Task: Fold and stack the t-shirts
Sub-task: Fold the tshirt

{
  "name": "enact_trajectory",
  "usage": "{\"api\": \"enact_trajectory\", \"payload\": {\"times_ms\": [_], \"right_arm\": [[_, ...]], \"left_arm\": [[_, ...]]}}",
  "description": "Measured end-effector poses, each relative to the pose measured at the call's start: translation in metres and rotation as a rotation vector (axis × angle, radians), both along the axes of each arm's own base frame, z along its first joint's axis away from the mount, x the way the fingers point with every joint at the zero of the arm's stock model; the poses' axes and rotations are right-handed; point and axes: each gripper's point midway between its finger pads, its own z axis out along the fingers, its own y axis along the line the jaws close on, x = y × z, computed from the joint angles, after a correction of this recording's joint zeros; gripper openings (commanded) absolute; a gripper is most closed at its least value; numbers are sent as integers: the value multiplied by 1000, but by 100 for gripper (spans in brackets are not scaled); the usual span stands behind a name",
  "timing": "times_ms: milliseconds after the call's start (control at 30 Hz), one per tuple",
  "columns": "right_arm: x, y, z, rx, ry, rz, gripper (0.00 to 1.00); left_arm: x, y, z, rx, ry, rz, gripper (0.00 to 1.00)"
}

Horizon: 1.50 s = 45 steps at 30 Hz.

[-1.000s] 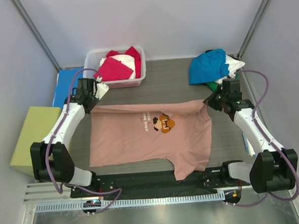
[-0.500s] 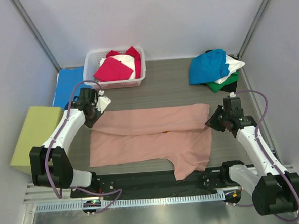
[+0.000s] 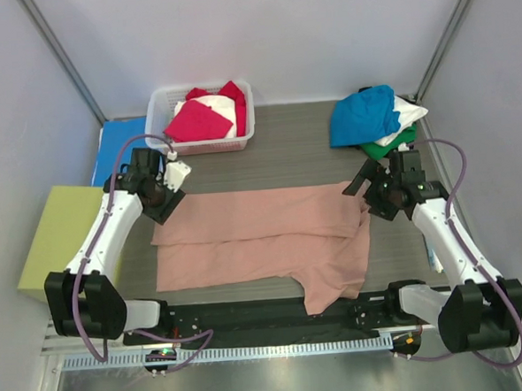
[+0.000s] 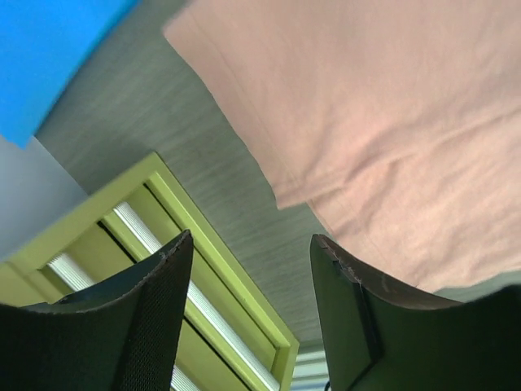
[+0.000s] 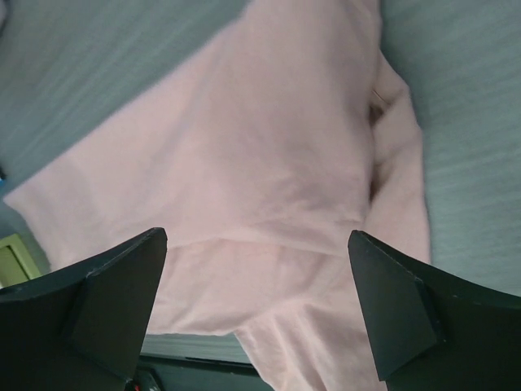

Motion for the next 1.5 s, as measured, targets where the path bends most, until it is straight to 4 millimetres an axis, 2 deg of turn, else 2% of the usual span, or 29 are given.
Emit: {"api": "enact_trajectory", "payload": {"times_ms": [100,200,300,467,567,667,867,1033,1167,1400,1500], "right_arm": [[31,4,11,19,-37,11,97],[56,9,1,39,-26,22,95],[67,15,-23,71,28,29,92],[79,25,-57,129,89,38,87],[81,26,-75,138,127,39,86],[82,26,-92,139,165,35,86],[109,26,-92,135,147,37,84],[154,27,-90,140,116,40,81],[180,27,-88,141,90,41,81],[183,24,-88,128,91,31,80],[183,20,-89,127,96,22,81]], "left_arm": [[19,-7,12,-37,-46,26,57],[39,-13,6,-66,-40,55,54],[56,-18,-23,-79,26,82,53],[56,-22,-73,-82,170,119,50],[61,-24,-85,-84,201,137,49],[72,-26,-88,-92,195,152,49],[86,-29,-91,-99,176,163,49],[102,-28,-97,-89,168,177,48],[126,-26,-99,-69,135,187,48],[161,-24,-94,-48,69,196,46],[164,-25,-92,-50,63,199,44]]}}
